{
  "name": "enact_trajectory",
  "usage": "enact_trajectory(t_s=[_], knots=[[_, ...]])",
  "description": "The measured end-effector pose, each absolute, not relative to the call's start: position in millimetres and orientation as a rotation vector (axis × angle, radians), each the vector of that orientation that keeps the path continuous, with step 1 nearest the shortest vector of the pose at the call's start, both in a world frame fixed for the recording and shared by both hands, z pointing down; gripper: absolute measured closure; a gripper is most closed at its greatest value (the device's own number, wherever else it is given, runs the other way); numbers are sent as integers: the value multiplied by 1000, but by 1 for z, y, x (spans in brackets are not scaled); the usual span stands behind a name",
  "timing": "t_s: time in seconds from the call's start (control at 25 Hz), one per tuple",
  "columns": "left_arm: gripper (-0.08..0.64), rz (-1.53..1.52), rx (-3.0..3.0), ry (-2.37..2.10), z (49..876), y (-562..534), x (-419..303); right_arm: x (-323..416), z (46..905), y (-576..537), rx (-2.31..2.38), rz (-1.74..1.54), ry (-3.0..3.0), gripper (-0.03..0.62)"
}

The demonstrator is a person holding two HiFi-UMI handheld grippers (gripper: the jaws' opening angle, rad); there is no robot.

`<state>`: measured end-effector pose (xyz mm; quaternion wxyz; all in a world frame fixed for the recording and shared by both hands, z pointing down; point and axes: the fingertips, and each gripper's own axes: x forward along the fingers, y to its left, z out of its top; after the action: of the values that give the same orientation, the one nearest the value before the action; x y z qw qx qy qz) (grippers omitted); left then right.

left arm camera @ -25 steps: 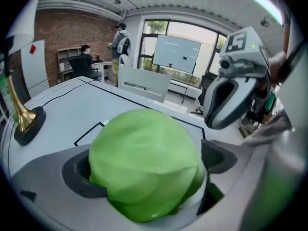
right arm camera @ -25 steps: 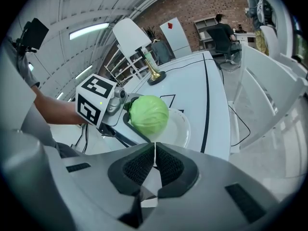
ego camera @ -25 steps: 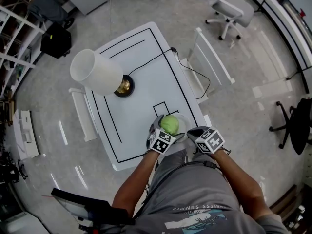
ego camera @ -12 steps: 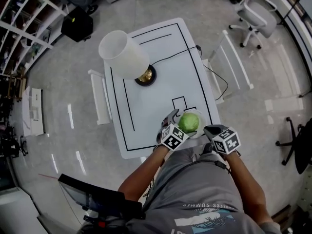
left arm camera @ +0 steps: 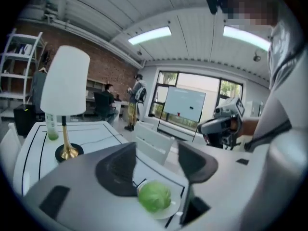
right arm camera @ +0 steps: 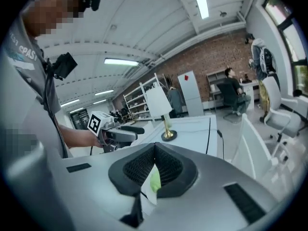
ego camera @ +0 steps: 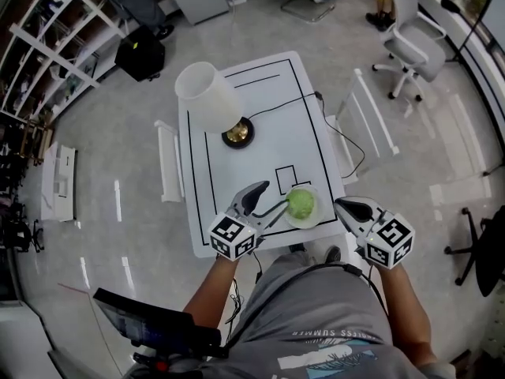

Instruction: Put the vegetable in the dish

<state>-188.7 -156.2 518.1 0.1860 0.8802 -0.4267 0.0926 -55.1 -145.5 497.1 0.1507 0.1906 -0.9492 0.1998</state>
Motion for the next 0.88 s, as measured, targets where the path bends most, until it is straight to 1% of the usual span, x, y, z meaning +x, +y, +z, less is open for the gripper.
enact_trajectory(t_s=[0.04,0.08,0.12,0.24,0.36,0.6,0.88], knots=[[377,156,2483,-1226,494,-153,-192,-51,479,-144,554,525,-2764,584],[512,51,2485,-1248,470,-149,-194,-45,461,-141,563,483,-2797,584],[551,-45,2488,-1267,448,-145,-194,-39,446,-137,571,448,-2825,586],[552,-221,2508,-1294,399,-131,-184,-16,410,-123,591,375,-2884,586],[552,-257,2539,-1320,376,-114,-169,9,387,-106,603,327,-2918,585],[552,-273,2503,-1429,367,-74,-148,51,367,-73,607,267,-2953,586],[552,-245,2455,-1530,367,-26,-137,81,360,-42,594,267,-2986,586]])
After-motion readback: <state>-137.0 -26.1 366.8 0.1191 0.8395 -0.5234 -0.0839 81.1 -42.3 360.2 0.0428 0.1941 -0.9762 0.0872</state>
